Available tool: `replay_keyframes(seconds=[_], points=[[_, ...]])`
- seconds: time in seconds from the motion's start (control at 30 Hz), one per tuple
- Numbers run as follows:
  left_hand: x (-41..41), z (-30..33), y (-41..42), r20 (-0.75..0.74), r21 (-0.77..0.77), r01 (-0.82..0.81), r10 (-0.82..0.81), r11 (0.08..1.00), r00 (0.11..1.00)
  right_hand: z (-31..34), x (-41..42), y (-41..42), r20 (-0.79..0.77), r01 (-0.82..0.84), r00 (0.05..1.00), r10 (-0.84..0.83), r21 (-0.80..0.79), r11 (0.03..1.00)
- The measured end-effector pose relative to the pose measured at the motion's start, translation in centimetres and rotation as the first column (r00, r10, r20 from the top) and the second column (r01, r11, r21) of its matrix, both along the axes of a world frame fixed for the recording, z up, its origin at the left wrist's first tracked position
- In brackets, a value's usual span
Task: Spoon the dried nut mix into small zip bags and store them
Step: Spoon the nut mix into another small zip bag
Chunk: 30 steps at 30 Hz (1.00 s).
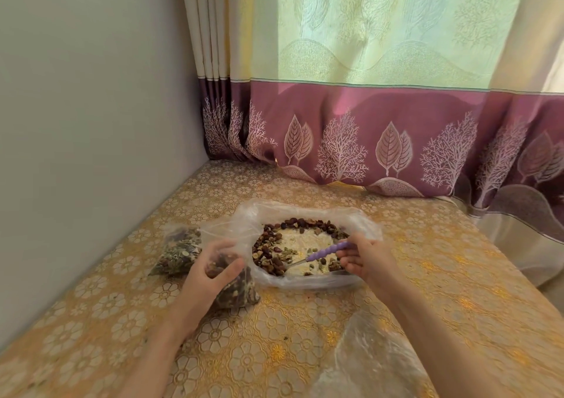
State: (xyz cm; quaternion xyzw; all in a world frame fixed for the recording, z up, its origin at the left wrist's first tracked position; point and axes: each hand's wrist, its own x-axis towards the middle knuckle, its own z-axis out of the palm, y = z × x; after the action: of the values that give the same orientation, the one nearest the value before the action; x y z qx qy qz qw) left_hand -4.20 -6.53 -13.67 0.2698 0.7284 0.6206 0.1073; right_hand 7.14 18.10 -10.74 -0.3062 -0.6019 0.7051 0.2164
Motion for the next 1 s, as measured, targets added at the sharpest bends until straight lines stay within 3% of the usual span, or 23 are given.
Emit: replay_keyframes(seconds=[0.33,0.67,1.0], points=[[-0.2,-0.5,0.3,-0.039,-0.084,-0.025,0.021,0.996,0.999,-0.2,0.3,0.1,-0.008,0.090,0.996,-0.091,-0.072,0.993],[-0.1,-0.5,0.3,-0.067,-0.099,-0.033,0.026,0.995,0.997,2.4,0.1,0.5,-0.174,0.119,0.976,-0.129,-0.065,0.991],[0.1,-0.3,0.2,-0.071,-0.109,-0.038,0.030,0.993,0.997,6.6,-1.4,-2.0,-0.328,-0.024,0.945,0.011,-0.037,0.999]])
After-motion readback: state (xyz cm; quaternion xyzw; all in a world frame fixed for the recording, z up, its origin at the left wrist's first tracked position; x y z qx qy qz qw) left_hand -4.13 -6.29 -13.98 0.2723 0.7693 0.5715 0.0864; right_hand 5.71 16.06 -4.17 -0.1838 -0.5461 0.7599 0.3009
